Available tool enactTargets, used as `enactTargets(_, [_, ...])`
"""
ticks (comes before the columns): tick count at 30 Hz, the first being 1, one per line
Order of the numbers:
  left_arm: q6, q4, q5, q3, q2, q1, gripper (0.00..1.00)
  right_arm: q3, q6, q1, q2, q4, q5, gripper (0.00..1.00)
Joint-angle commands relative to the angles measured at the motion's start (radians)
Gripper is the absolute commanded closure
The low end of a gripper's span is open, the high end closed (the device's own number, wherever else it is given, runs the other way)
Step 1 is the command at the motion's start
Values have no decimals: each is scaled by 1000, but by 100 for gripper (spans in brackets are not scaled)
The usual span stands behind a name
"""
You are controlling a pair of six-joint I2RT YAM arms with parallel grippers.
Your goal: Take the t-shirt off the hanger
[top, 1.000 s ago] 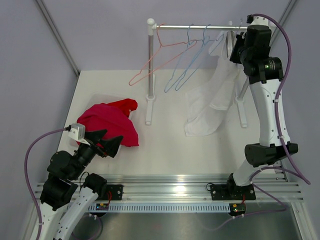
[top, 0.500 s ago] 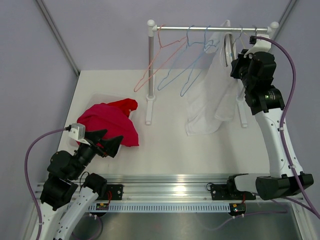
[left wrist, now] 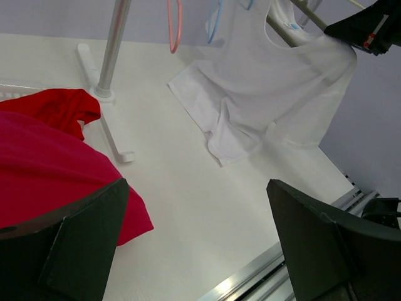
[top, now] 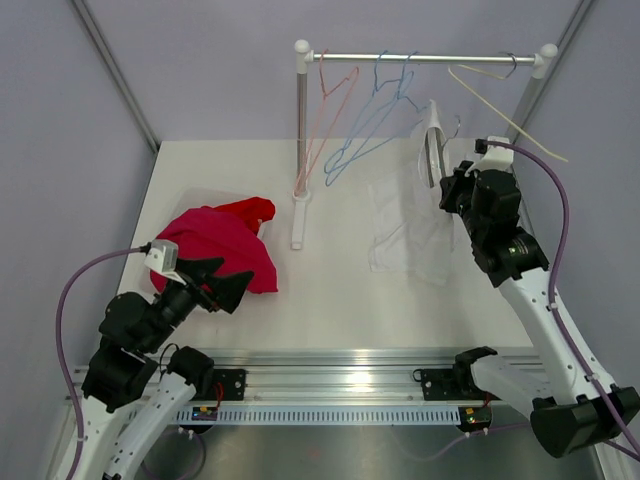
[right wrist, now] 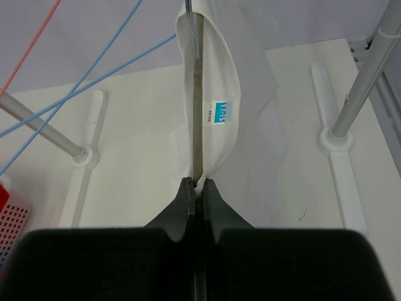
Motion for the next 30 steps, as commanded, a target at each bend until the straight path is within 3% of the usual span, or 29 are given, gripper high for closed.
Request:
enactTargets(1, [-50,91,133,66,48,-6,4,-48,73,95,-112,75,116,100])
enactTargets(7, [-256,290,327,116,174,-8,17,-185,190,272,-334,-23,234,100])
enactTargets(12, [-408,487,355,109,270,-48,27,-239,264,370,-490,-178,228,100])
enactTargets(13, [-415,505,318,115,289,-72,30,-240,276,376,-509,-199,222,100])
enactTargets(15, [-388,533,240,142,368,-225,37,-253,279,381,-565,-224,177,100])
enactTargets(16, [-363,533,121,180,404,-296,39,-254,288,381,-582,-227,162,100])
enactTargets(17, [-299,531,45,205,445,-463,39,-254,291,381,-601,-235,136,100])
enactTargets(20, [-166,525,-216,353,661,-732,39,-245,284,381,-623,-245,110,100])
enactTargets(23, [-165,528,-258,504,867,-772,32,-237,264,381,-629,-220,67,100])
enactTargets(30, [-161,539,-351,737,1184,-773,31,-205,232,381,-625,-164,-22,100])
